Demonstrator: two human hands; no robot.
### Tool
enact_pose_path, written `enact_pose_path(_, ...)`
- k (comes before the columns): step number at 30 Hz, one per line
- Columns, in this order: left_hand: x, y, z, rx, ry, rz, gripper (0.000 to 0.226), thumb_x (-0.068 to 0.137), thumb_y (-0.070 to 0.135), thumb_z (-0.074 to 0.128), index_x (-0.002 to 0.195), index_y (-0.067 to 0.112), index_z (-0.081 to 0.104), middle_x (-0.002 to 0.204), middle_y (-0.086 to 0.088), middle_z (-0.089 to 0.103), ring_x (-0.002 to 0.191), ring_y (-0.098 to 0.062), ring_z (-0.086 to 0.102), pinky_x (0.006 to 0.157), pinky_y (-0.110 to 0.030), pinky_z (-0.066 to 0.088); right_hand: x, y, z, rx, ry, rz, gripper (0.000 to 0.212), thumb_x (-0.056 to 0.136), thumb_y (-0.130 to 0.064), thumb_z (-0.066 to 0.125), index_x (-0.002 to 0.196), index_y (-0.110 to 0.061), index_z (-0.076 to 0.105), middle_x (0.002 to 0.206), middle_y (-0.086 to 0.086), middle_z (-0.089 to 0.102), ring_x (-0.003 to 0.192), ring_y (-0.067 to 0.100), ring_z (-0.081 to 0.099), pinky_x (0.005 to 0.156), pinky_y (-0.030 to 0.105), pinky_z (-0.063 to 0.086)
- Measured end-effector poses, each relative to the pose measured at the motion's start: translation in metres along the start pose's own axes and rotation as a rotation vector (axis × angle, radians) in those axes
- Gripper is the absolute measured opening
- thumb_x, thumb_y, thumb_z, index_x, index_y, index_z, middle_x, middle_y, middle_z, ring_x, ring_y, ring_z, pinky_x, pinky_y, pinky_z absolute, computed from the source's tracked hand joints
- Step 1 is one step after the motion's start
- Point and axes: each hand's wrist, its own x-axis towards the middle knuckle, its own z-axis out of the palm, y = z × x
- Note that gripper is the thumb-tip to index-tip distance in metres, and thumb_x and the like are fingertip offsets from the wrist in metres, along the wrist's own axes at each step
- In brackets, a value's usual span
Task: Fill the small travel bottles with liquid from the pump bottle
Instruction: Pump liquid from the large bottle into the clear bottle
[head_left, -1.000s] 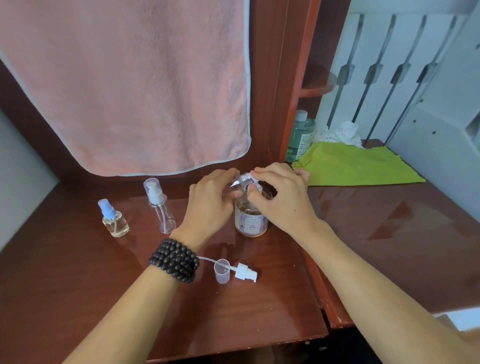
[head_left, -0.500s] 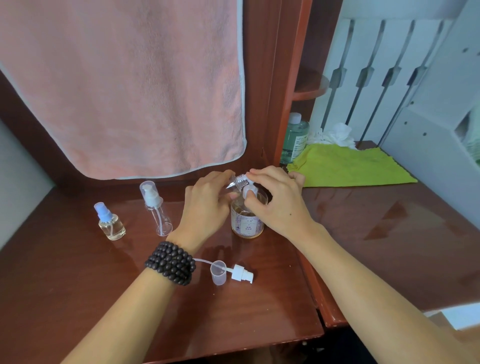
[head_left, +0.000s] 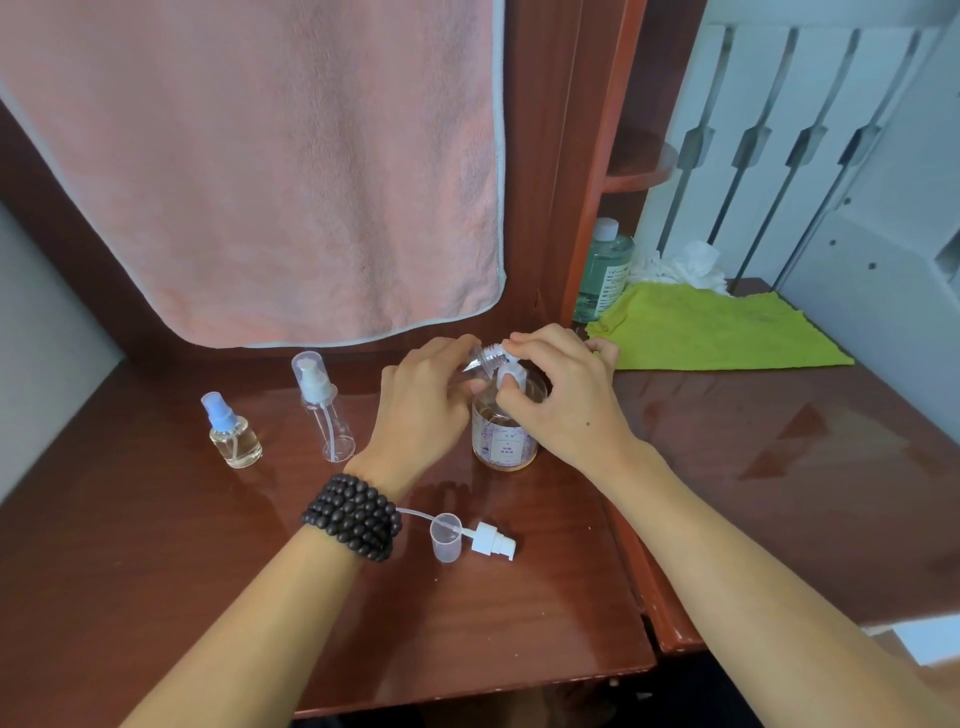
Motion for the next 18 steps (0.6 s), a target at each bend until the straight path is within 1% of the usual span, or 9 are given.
enact_pose_path(5,0.0017,0.0034,-0.0029,0.014,0.002,0.013,0.037,0.083,0.031,0.059,0.119,0.037,0.053,0.111,0.011,0.066,0.103,-0.022,0.064,0.09,-0.055,0.05,0.0003,0.0006,-0.0021,-0.005,0.025,-0.021,0.026,0.079,-0.034,0.062,0.097,-0.024,0.077,0.104,-0.014,0.07,0.097,0.003,0.062,0.089,0.041,0.03)
enact_pose_path(8,0.0013,0.0006,-0.0012,0.009,0.004,0.012,0.038,0.083,0.03,0.058,0.121,0.033,0.056,0.111,0.01,0.066,0.103,-0.023,0.064,0.09,-0.056,0.05,0.0008,0.0012,-0.0012,-0.01,0.031,-0.009,0.023,0.077,-0.031,0.065,0.096,-0.025,0.078,0.103,-0.014,0.071,0.095,0.003,0.064,0.088,0.044,0.031)
enact_pose_path(13,-0.0015,-0.0029,0.0053,0.004,-0.001,0.003,0.037,0.083,0.028,0.058,0.119,0.031,0.058,0.105,0.012,0.063,0.096,-0.024,0.064,0.087,-0.055,0.051,-0.0018,0.0032,0.0027,-0.02,0.011,0.017,0.022,0.076,-0.032,0.065,0.093,-0.025,0.079,0.098,-0.013,0.071,0.092,0.004,0.064,0.087,0.041,0.029)
enact_pose_path(16,-0.0034,-0.0029,0.0055,-0.003,-0.002,-0.007,0.038,0.083,0.029,0.058,0.12,0.031,0.058,0.109,0.011,0.065,0.1,-0.023,0.065,0.088,-0.055,0.051,-0.0017,0.0024,0.0028,-0.013,0.008,0.023,0.025,0.077,-0.035,0.062,0.092,-0.025,0.079,0.097,-0.013,0.071,0.092,0.004,0.064,0.087,0.041,0.03)
enact_pose_path(18,-0.0019,-0.0013,0.0025,-0.014,-0.002,-0.008,0.037,0.083,0.029,0.058,0.12,0.032,0.057,0.11,0.011,0.065,0.102,-0.021,0.065,0.09,-0.055,0.051,-0.0016,0.0017,0.0017,-0.009,0.006,0.013,0.026,0.078,-0.036,0.061,0.095,-0.025,0.078,0.101,-0.013,0.071,0.093,0.004,0.064,0.088,0.041,0.03)
